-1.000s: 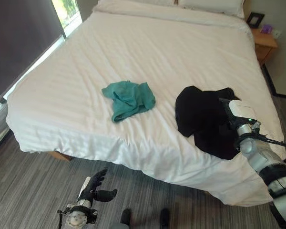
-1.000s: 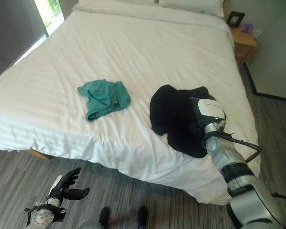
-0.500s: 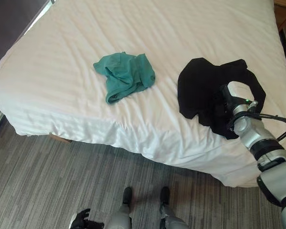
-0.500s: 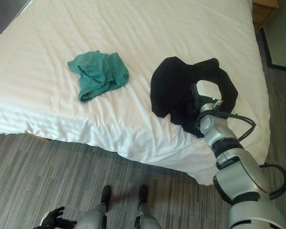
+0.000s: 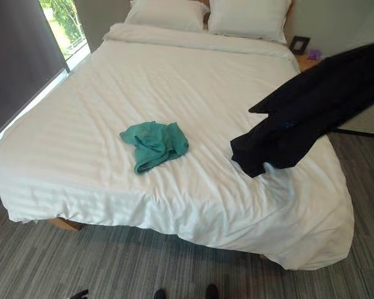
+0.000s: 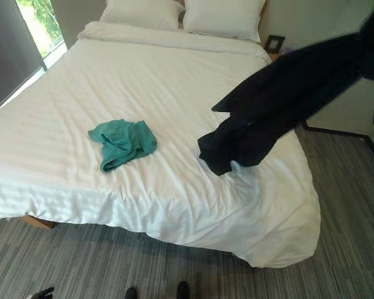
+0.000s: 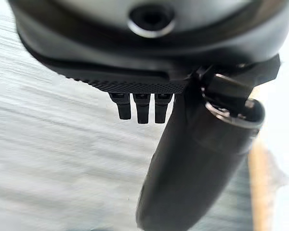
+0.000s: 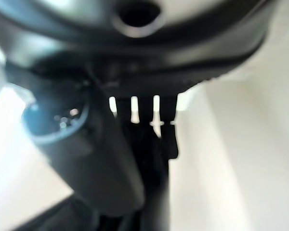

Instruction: Pick up bed clothes into laundry basket.

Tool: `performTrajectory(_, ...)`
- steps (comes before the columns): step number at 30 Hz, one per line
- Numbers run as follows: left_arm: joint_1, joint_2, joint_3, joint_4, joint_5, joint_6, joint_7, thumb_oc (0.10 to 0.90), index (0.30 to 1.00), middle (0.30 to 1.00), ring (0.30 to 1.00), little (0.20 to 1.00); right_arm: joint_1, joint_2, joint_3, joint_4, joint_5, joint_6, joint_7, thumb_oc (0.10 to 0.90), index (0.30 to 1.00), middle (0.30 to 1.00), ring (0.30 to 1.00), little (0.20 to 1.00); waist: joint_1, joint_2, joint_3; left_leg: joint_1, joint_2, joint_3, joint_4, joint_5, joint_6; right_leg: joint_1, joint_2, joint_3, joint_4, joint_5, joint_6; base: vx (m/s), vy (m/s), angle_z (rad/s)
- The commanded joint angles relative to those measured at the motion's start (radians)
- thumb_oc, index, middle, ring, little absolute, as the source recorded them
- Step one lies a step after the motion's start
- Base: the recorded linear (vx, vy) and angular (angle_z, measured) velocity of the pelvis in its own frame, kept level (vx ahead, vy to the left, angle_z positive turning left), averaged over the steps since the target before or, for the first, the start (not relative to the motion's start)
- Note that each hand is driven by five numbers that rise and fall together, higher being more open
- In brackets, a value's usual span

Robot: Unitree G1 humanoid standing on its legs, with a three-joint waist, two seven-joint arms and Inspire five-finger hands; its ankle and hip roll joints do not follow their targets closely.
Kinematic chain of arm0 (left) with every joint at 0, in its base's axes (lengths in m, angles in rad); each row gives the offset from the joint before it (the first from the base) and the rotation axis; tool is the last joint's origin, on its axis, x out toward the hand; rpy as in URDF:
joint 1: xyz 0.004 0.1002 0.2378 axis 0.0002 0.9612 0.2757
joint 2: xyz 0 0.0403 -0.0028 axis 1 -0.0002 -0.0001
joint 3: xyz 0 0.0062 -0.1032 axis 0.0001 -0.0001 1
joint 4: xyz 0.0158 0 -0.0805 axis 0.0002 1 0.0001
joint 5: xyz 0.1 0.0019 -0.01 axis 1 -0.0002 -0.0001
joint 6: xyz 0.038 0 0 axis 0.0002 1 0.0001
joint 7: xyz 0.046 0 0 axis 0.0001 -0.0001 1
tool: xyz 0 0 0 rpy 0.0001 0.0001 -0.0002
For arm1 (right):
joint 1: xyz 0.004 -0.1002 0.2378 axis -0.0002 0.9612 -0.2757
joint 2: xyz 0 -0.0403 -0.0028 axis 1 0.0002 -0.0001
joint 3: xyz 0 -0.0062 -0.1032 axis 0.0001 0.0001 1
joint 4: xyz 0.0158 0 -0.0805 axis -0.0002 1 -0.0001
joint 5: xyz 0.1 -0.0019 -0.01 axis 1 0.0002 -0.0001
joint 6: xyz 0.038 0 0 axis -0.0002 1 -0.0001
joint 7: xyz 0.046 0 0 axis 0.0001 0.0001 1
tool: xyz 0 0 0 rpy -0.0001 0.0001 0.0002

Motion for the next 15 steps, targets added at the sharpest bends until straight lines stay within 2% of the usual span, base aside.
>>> performTrajectory(1,-0.137,0.25,-0.007,-0.099,0.009,-0.077,0.106,0.8,0.9,0.9,0.9,0.9,0.143,0.032,-0.16,0.045,0.029,-0.007,-0.071,0.4,0.3,0.3,0.3,0.3,0.009,0.0,-0.05,-0.013,0.01,0.048,0.001,-0.014,-0.065,0.034,-0.037,-0.025,0.02,-0.063,0.115,0.0,-0.044,0.1)
performTrajectory(3,-0.181,0.32,-0.002,-0.222,0.002,-0.083,0.144,0.8,0.9,0.9,0.9,0.9,0.251,0.094,-0.203,0.095,0.026,0.003,-0.062,0.4,0.3,0.3,0.3,0.3,0.002,0.005,-0.049,-0.013,0.013,0.048,0.001,-0.011,-0.063,0.031,-0.036,-0.02,0.02,-0.06,0.117,0.01,-0.065,0.05)
performTrajectory(7,-0.214,0.444,0.084,-0.532,0.051,-0.085,0.244,0.8,0.9,0.9,0.9,0.9,0.438,0.298,-0.277,0.131,0.029,0.049,-0.042,0.4,0.3,0.3,0.3,0.3,-0.021,0.022,-0.043,-0.009,0.021,0.052,0.001,-0.012,-0.057,0.026,-0.031,-0.003,0.03,-0.059,0.116,0.02,-0.057,-0.13)
performTrajectory(8,-0.228,0.461,0.098,-0.573,0.072,-0.086,0.273,0.8,0.9,0.9,0.9,0.9,0.46,0.358,-0.273,0.152,0.041,0.052,-0.045,0.4,0.3,0.3,0.3,0.3,-0.028,0.022,-0.043,-0.008,0.023,0.054,0.001,-0.015,-0.056,0.024,-0.029,0.003,0.034,-0.061,0.116,0.08,-0.028,-0.33)
performTrajectory(9,-0.277,0.48,0.107,-0.623,0.102,-0.085,0.326,0.8,0.9,0.9,0.9,0.9,0.476,0.459,-0.237,0.224,0.072,0.055,-0.053,0.4,0.3,0.3,0.3,0.3,-0.04,0.036,-0.043,0.004,0.023,0.056,0.001,-0.03,-0.053,0.03,-0.025,0.013,0.037,-0.069,0.115,0.05,-0.024,-0.29)
performTrajectory(10,-0.278,0.482,0.107,-0.623,0.102,-0.084,0.327,0.8,0.9,0.9,0.9,0.9,0.473,0.462,-0.236,0.226,0.072,0.053,-0.055,0.4,0.3,0.3,0.3,0.3,-0.04,0.032,-0.041,0.001,0.023,0.057,0.001,-0.023,-0.053,0.026,-0.025,0.014,0.037,-0.063,0.114,0.06,-0.012,-0.27)
performTrajectory(11,-0.326,0.494,0.095,-0.654,0.128,-0.078,0.353,0.8,0.9,0.9,0.9,0.9,0.485,0.532,-0.2,0.307,0.107,0.053,-0.051,0.4,0.3,0.3,0.3,0.3,-0.057,0.043,-0.042,0.003,0.022,0.062,0.001,-0.024,-0.05,0.023,-0.023,0.024,0.04,-0.061,0.114,0.0,-0.007,-0.2)
performTrajectory(12,-0.328,0.496,0.092,-0.654,0.13,-0.077,0.354,0.8,0.9,0.9,0.9,0.9,0.484,0.535,-0.199,0.31,0.109,0.051,-0.053,0.4,0.3,0.3,0.3,0.3,-0.055,0.04,-0.043,0.004,0.022,0.063,0.001,-0.024,-0.05,0.023,-0.023,0.025,0.04,-0.061,0.114,0.04,0.002,-0.32)
performTrajectory(15,-0.422,0.511,0.017,-0.631,0.169,-0.062,0.378,0.8,0.9,0.9,0.9,0.9,0.499,0.615,-0.121,0.431,0.17,0.04,-0.026,0.4,0.3,0.3,0.3,0.3,-0.08,0.052,-0.043,0.009,0.023,0.075,0.001,-0.026,-0.049,0.02,-0.021,0.039,0.038,-0.057,0.117,0.02,0.016,-0.2)
